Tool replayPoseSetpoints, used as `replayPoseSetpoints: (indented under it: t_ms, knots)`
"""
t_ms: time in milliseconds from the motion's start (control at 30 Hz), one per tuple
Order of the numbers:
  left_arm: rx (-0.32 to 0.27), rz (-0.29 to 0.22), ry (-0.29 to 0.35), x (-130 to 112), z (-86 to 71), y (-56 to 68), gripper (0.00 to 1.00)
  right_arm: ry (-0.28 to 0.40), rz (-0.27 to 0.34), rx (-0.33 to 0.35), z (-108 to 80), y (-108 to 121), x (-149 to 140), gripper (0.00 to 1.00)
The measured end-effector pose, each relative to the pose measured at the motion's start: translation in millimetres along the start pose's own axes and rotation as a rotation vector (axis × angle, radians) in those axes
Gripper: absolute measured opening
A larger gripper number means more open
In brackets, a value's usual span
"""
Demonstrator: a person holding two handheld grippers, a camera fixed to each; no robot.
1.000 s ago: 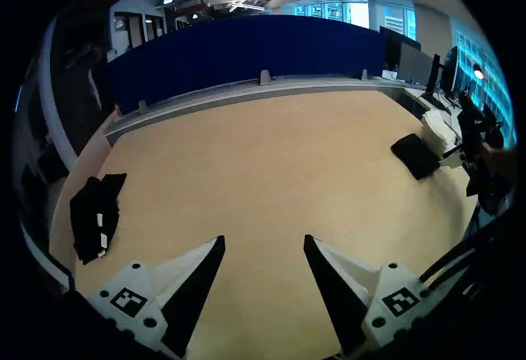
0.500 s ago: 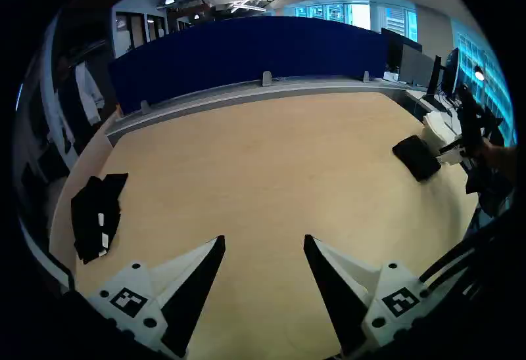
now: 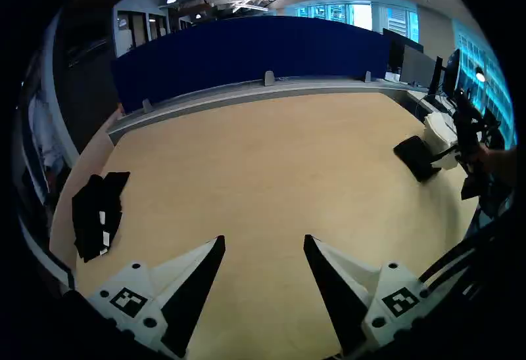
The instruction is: Fold towel
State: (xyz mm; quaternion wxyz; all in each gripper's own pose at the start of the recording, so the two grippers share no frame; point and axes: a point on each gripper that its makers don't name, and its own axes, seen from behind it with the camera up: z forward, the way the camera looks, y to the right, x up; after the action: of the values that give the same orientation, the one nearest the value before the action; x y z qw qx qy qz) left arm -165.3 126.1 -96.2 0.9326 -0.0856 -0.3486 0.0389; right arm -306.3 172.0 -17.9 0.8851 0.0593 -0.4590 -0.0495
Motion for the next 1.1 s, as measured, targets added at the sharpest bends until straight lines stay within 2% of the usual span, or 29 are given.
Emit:
replayPoseSetpoints:
  t_ms: [267, 467, 600, 767, 1100]
  knots:
    - [0.005, 0.000, -0.004, -2, 0.3, -3.1, 0.88, -0.022, 0.015, -0.002, 10.7, 0, -12, 0.88]
    - [0.006, -0.004, -0.003, -1, 0.3, -3.2, 0.88, -0.005, 0.013, -0.004, 5.6, 1, -3, 0.88]
    - [0.005, -0.004, -0.005, -1, 0.4, -2.9, 0.89, 0.044, 0.016, 0.000, 0.8, 2, 21, 0.88]
    - [0.009, -0.002, -0.008, -3, -0.3, -3.8, 0.88, 0.078, 0.018, 0.002, 4.9, 7, 50, 0.88]
    - [0.035, -0.020, -0.014, -9, -3.8, -11.1, 0.88, 0.071, 0.008, 0.004, 32.2, 13, 79, 0.88]
